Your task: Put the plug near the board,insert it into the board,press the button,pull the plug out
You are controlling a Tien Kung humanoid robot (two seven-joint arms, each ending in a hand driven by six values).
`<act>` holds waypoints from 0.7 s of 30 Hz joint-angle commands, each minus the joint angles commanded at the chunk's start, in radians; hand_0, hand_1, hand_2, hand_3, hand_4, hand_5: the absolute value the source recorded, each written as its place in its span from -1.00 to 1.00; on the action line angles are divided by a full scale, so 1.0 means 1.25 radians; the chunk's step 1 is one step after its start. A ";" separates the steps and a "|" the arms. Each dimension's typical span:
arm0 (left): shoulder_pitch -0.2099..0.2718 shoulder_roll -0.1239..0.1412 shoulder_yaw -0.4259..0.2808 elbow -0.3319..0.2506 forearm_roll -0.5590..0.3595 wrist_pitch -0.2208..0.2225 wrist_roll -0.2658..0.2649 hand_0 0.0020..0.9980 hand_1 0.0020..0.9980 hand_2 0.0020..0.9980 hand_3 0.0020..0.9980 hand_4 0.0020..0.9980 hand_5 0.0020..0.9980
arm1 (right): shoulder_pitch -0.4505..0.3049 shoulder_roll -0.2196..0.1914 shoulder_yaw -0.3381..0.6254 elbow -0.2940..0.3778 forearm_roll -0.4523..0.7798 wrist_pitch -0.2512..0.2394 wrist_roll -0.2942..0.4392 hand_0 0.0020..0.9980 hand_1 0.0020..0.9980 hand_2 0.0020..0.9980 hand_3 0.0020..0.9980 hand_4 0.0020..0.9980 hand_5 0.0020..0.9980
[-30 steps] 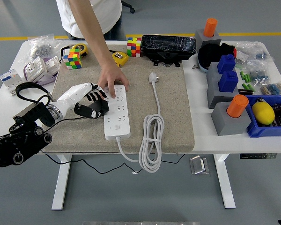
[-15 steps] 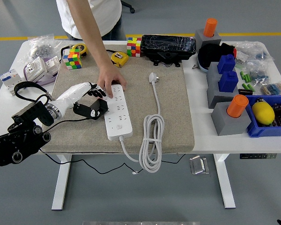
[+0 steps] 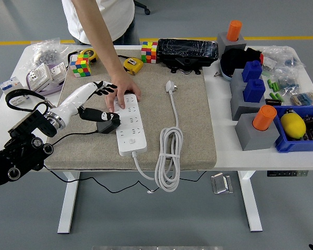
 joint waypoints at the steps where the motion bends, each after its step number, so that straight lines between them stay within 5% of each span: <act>1: 0.013 0.003 -0.016 -0.018 0.001 0.009 0.004 0.39 0.48 0.50 0.53 1.00 0.33 | 0.000 0.000 0.000 0.000 0.000 0.000 0.000 0.17 0.34 0.28 0.13 0.96 0.17; 11: 0.150 0.049 -0.084 -0.169 0.140 0.037 0.118 0.38 0.48 0.49 0.49 0.91 0.47 | -0.002 -0.002 0.002 0.001 -0.003 -0.001 0.001 0.17 0.34 0.28 0.13 0.96 0.17; 21: 0.219 0.074 -0.082 -0.226 0.184 0.026 0.166 0.38 0.47 0.48 0.46 0.78 0.52 | -0.001 -0.003 0.008 0.003 -0.005 -0.004 0.007 0.17 0.34 0.27 0.13 0.96 0.17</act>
